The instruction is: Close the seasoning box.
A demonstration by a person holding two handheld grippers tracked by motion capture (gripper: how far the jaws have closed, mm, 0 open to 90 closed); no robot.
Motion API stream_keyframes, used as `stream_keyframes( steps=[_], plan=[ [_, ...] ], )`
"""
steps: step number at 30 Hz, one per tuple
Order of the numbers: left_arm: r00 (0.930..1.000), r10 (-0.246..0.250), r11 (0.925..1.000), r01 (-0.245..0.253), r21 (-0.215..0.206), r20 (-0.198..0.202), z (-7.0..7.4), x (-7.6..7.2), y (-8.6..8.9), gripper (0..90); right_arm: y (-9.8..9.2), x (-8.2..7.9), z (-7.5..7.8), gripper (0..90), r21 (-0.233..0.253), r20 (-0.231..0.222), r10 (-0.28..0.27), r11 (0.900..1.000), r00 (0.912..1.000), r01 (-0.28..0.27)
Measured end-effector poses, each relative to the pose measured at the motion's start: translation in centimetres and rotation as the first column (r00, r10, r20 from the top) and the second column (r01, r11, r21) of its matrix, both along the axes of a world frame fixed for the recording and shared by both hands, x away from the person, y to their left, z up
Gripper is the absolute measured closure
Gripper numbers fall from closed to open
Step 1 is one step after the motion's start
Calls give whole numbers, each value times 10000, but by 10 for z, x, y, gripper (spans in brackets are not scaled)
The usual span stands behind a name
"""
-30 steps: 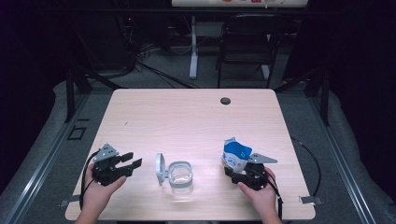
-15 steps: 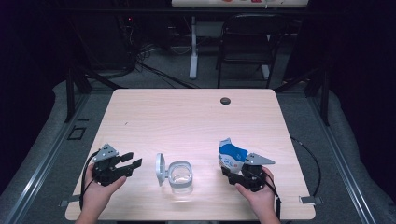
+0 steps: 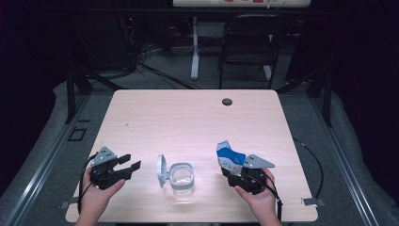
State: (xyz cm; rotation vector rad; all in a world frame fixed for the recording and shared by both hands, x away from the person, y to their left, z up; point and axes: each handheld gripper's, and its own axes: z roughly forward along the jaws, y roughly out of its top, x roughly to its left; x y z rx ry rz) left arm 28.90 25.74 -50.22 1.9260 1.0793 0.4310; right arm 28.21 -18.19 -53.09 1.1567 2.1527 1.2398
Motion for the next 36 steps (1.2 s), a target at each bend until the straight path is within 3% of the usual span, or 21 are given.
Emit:
stream_keyframes(
  steps=[11, 14, 16, 21, 36],
  plan=[
    [9996, 294, 9996, -294, 15, -49, -2, -7, 9, 465, 11, 3, 5, 432, -859, 614, -69, 9962, 9981, 122],
    [9995, 294, 9995, -293, 92, -86, -2, -8, 10, 464, 16, 2, 5, 432, -1472, 855, 9, 9890, 9963, 117],
    [9995, 292, 9995, -291, 102, -77, -2, -8, 11, 465, 19, 2, 4, 432, -1584, 954, 101, 9874, 9954, 51],
    [9994, 328, 9994, -328, 77, -72, -2, -9, 11, 465, 27, -1, 3, 432, -2350, 1274, 299, 9720, 9914, 8],
    [9996, 280, 9995, -279, 151, -96, -2, -8, 11, 465, 44, -6, 1, 435, -3145, 1744, 737, 9491, 9819, -154]
  ],
)
